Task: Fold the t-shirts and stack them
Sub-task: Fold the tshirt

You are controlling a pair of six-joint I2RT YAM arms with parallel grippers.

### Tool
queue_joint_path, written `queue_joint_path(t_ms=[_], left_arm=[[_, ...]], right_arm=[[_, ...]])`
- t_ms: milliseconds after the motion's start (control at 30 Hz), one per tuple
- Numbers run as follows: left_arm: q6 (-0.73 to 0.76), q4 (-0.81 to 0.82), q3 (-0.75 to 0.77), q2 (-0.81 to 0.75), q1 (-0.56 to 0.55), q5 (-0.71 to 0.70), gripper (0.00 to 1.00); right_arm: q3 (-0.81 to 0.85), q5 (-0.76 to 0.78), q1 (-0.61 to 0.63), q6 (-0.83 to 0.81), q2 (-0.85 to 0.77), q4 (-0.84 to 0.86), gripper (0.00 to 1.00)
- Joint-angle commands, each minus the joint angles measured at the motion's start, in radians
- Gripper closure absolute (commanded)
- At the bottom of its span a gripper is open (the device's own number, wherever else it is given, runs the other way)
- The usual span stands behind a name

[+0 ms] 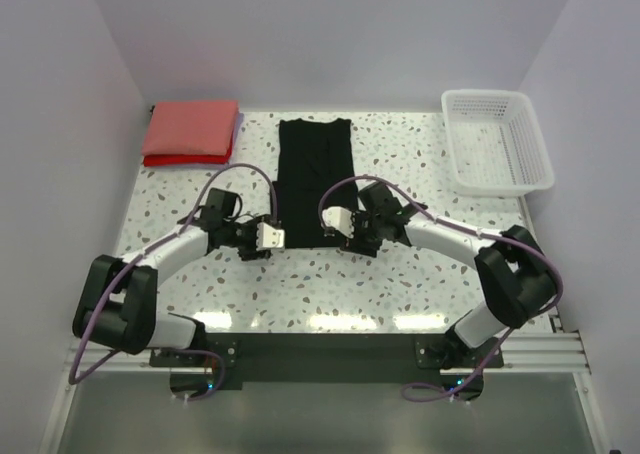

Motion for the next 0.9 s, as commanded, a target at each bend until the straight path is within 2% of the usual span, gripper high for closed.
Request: queue_joint_path(t_ms=[0,133,267,367,400,500,533,567,600,633,700,867], left_arm=[[0.118,0.154,-0.030,-0.011,-0.036,-0.036,0.41],[0.124,0.204,-0.053,0.025,-0.067,-0.067,0.41],[0.124,0.214,-0.036,0.081,-0.070,-0.099,0.42],[0.141,0.214,-0.025,0.113,-0.071,-0.109,0.45],[0.145,0.217,-0.025,0.119,-0.071,-0.109,0.46],[0.170,0.162,0.004,0.150,-0.073,-0.118,0.62],[0.165,0.145,0.031,0.154,-0.073,-0.118,0.75],[0.159,0.131,0.042,0.153,-0.071,-0.110,0.82],[0.152,0.103,0.067,0.141,-0.064,-0.103,0.94],[0.146,0.091,0.081,0.130,-0.059,-0.092,0.98],[0.129,0.038,0.119,0.102,-0.045,-0.052,1.00],[0.052,-0.084,0.340,0.120,0.011,-0.001,1.00]], right_arm=[[-0.018,0.024,0.006,-0.099,0.025,0.124,0.42],[-0.033,0.024,0.011,-0.139,0.062,0.141,0.43],[-0.045,0.029,0.009,-0.162,0.086,0.150,0.47],[-0.062,0.033,0.009,-0.174,0.091,0.154,0.58],[-0.067,0.036,0.009,-0.174,0.092,0.163,0.66],[-0.067,0.053,0.009,-0.174,0.099,0.168,0.78],[-0.062,0.055,0.011,-0.167,0.099,0.162,0.87],[-0.045,0.058,0.009,-0.161,0.097,0.154,0.92],[-0.032,0.061,0.008,-0.141,0.094,0.126,0.97],[-0.016,0.061,0.006,-0.131,0.089,0.107,1.00],[0.034,0.046,-0.003,-0.116,0.059,0.044,1.00],[0.171,-0.005,-0.056,-0.078,-0.004,-0.078,1.00]])
